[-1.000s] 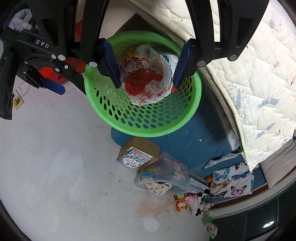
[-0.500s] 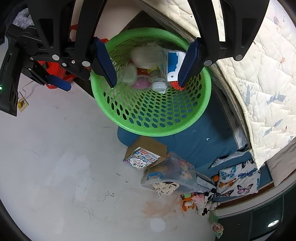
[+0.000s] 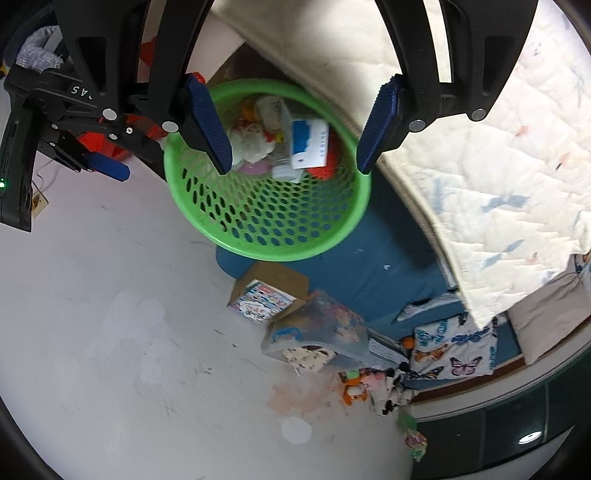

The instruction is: Collect trash

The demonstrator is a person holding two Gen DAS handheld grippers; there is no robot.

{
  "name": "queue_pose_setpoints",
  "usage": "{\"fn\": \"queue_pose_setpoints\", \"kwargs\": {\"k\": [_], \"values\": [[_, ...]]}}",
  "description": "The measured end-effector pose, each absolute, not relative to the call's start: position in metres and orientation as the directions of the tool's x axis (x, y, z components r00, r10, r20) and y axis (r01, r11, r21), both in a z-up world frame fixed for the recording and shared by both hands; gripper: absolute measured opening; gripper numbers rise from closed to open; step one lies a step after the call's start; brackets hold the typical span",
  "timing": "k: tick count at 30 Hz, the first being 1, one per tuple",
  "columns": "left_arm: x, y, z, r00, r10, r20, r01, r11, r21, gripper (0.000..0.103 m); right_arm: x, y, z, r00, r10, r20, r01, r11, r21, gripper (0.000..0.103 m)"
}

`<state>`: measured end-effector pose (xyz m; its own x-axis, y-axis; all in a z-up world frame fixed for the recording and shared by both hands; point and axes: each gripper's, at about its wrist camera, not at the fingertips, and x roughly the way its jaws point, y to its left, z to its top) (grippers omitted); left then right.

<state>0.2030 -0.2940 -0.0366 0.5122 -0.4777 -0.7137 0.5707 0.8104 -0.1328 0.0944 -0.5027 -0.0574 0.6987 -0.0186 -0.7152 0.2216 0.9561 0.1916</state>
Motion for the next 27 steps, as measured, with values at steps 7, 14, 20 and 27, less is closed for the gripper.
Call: {"fn": "queue_pose_setpoints", "kwargs": {"k": [7, 14, 20, 27], "values": [[0.194, -0.238, -0.025, 0.570, -0.441, -0.693, 0.495, 0.858, -0.139, 0.071, 0.094, -0.465, -0.047, 0.716, 0.042, -0.696, 0.142, 0.969, 0.204, 0.078], [0.180, -0.180, -0.017, 0.636, -0.373, -0.676, 0.402, 0.908, -0.122, 0.073, 0.094, -0.420, -0.035, 0.724, 0.106, -0.682, 0.050, 0.977, 0.205, 0.079], [0.166, -0.121, -0.014, 0.668, -0.317, -0.674, 0.300, 0.943, -0.146, 0.077, 0.096, -0.384, -0.028, 0.727, 0.155, -0.669, -0.022, 0.979, 0.203, 0.081], [0.143, -0.060, -0.006, 0.720, -0.238, -0.652, 0.200, 0.971, -0.133, 0.082, 0.098, -0.344, -0.022, 0.722, 0.203, -0.662, -0.095, 0.976, 0.196, 0.083]]}}
